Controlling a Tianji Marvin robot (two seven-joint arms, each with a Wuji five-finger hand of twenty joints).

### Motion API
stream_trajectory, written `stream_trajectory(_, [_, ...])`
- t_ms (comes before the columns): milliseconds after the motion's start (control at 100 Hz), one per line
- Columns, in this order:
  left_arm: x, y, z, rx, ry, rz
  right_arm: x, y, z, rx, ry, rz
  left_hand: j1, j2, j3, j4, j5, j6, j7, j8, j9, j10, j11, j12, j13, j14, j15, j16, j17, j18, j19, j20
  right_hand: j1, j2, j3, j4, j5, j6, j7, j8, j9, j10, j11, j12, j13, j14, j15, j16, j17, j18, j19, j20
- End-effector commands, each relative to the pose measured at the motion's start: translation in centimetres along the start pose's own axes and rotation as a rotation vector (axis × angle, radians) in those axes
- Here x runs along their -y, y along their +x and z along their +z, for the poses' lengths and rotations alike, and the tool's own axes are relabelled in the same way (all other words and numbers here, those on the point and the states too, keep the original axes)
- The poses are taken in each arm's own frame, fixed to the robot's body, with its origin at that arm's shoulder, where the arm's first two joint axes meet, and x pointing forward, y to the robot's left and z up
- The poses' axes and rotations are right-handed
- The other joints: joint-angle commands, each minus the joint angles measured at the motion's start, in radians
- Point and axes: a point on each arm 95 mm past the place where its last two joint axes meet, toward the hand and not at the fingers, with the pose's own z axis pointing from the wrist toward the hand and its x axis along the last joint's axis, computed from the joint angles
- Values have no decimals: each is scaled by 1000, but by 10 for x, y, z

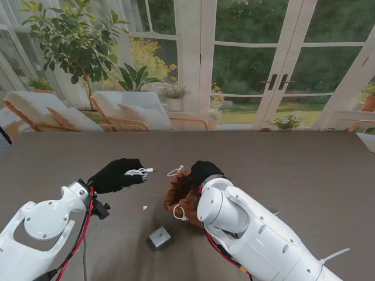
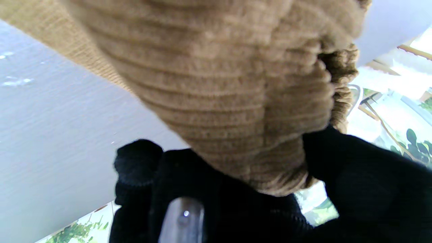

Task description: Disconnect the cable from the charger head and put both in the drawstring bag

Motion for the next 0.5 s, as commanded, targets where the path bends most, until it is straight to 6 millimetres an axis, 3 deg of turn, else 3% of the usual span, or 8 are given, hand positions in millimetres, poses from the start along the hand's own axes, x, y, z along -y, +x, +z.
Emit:
stream_trajectory(0, [0, 8, 5, -29, 5, -12, 0, 9, -8, -16, 15, 32, 177, 132, 219, 78, 101, -116, 261, 33, 100, 4, 78, 12, 32, -22, 103, -13, 44, 35, 247, -12, -3, -27, 80, 20, 47, 151, 67, 27, 108, 28, 65, -13, 5, -165, 67, 13, 494, -28, 87, 42])
stream_trajectory(490, [-2, 26, 20, -110, 63, -63, -5, 21, -35, -109, -1, 202, 191, 135, 209, 69, 99, -100, 230, 11, 71, 35, 24, -8, 31, 62, 15, -28, -16, 94, 193, 12, 11, -9, 47, 20, 23, 140, 55, 38, 103, 40, 34, -27, 4, -137, 54, 6, 487, -6, 65, 31])
